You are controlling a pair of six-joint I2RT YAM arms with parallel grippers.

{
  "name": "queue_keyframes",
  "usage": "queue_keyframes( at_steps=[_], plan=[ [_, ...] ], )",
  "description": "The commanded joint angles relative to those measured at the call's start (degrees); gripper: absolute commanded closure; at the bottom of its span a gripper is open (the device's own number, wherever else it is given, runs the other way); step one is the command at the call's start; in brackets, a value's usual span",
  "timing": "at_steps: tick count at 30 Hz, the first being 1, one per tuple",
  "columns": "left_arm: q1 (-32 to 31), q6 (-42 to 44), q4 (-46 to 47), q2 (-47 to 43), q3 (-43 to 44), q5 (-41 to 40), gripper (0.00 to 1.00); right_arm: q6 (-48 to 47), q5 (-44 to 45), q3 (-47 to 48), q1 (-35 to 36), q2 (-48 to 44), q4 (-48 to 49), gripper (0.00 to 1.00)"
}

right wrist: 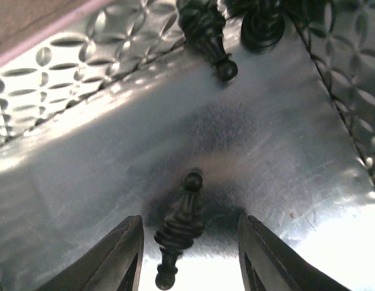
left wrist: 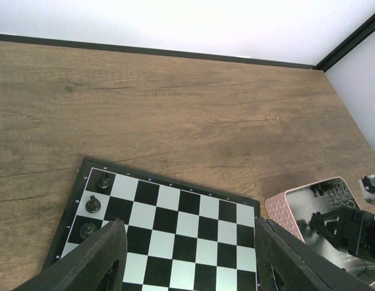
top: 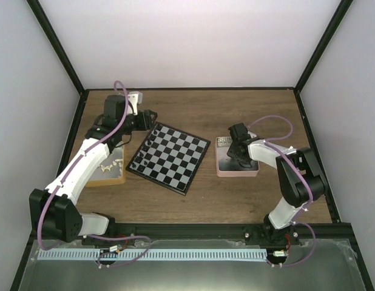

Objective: Set up the chess pieces on the board
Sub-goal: Pick up the chess piece from the storage box.

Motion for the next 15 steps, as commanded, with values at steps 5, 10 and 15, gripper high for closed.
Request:
queue_keyframes(
  at_steps=[5, 10, 15],
  plan=[
    [0.15, 0.43, 1.35, 0.85, -0.84, 0.20, 0.40, 0.46, 2.18, 1.99, -0.36, 2.94, -0.22, 0.69],
    [0.16, 0.43, 1.43, 0.92, -0.94, 0.28, 0.40, 0.11, 2.12, 1.45, -0.33, 1.96, -0.79, 0.86],
    [0.12, 0.34, 2.08, 0.78, -1.03, 1.70, 0.40, -2.47, 0.50, 0.05, -0.32, -2.00, 2.77, 0.88]
  ],
)
